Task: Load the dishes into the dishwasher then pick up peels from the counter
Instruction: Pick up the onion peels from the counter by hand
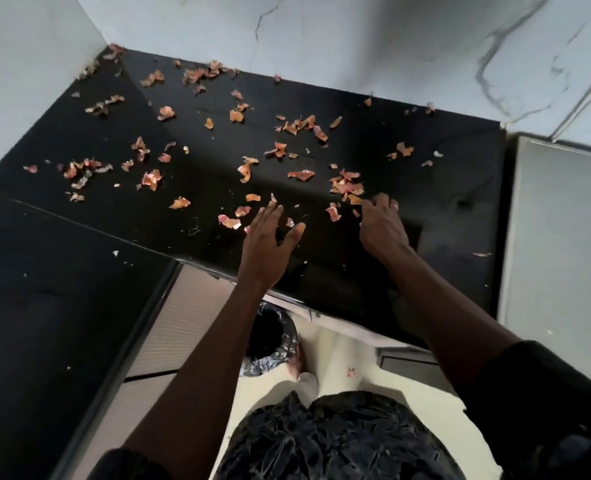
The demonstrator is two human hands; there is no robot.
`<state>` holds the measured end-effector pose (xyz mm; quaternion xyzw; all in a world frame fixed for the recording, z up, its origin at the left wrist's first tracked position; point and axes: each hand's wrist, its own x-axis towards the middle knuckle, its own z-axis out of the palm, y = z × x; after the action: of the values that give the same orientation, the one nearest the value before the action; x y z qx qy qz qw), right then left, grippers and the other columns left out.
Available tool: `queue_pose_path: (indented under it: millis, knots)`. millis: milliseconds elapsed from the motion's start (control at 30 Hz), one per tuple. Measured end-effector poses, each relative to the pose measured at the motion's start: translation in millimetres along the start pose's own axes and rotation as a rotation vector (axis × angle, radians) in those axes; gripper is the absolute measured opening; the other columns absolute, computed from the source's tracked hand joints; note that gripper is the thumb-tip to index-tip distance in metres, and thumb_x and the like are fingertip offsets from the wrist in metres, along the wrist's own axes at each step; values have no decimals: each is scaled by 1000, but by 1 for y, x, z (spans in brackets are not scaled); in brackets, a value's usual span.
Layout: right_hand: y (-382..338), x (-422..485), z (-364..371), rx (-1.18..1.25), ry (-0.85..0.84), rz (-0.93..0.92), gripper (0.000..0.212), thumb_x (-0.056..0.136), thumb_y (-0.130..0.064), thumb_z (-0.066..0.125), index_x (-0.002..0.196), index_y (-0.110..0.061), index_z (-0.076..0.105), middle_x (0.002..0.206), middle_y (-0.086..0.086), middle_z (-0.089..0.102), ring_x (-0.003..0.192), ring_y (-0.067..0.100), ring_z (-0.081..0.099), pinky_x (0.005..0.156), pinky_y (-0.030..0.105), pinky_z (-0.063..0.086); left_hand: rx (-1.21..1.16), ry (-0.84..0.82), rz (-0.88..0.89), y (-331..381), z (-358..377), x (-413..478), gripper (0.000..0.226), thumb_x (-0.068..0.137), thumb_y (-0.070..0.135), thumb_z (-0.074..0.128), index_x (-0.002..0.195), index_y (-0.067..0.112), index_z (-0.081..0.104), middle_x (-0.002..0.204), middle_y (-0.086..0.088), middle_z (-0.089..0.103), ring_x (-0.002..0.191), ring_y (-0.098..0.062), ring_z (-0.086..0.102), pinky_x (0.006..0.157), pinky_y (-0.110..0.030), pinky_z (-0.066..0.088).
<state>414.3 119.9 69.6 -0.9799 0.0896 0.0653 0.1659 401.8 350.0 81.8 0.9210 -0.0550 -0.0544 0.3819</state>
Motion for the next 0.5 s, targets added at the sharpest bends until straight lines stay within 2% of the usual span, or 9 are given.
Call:
queue_pose_path:
  millis: [133,233,300,400,500]
  knots:
    - [-3,2,5,84,27,-7,22,97,-8,53,118,-10,62,129,11,48,114,26,48,88,37,49,-300,83,-101,1,-3,7,50,101,45,54,144,19,52,149,-1,51,141,-10,42,112,-26,35]
    - [3,1,5,104,65,13,34,98,-8,51,131,-12,59,135,10,47,120,28,48,93,39,50,-469,109,-183,8,-4,9,42,102,45,52,136,21,60,129,8,65,118,1,58,99,-19,47]
    - [6,4,2,108,29,0,44,99,-12,52,143,-15,51,145,8,43,131,29,42,100,40,45,-533,136,-195,12,-3,8,37,103,44,50,128,20,65,118,9,68,109,1,62,92,-18,50]
    - [2,14,-5,72,-35,-126,47,100,-18,57,146,-22,50,151,3,40,135,28,38,108,42,42,-616,170,-201,18,-4,10,34,104,41,51,120,17,69,100,10,69,95,3,64,83,-19,52]
    - [-2,10,-3,-17,-47,-197,39,99,-16,58,138,-21,59,143,1,49,127,25,46,99,42,49,-628,122,-193,21,-6,11,25,105,36,50,111,21,70,94,16,67,89,12,61,78,-12,50]
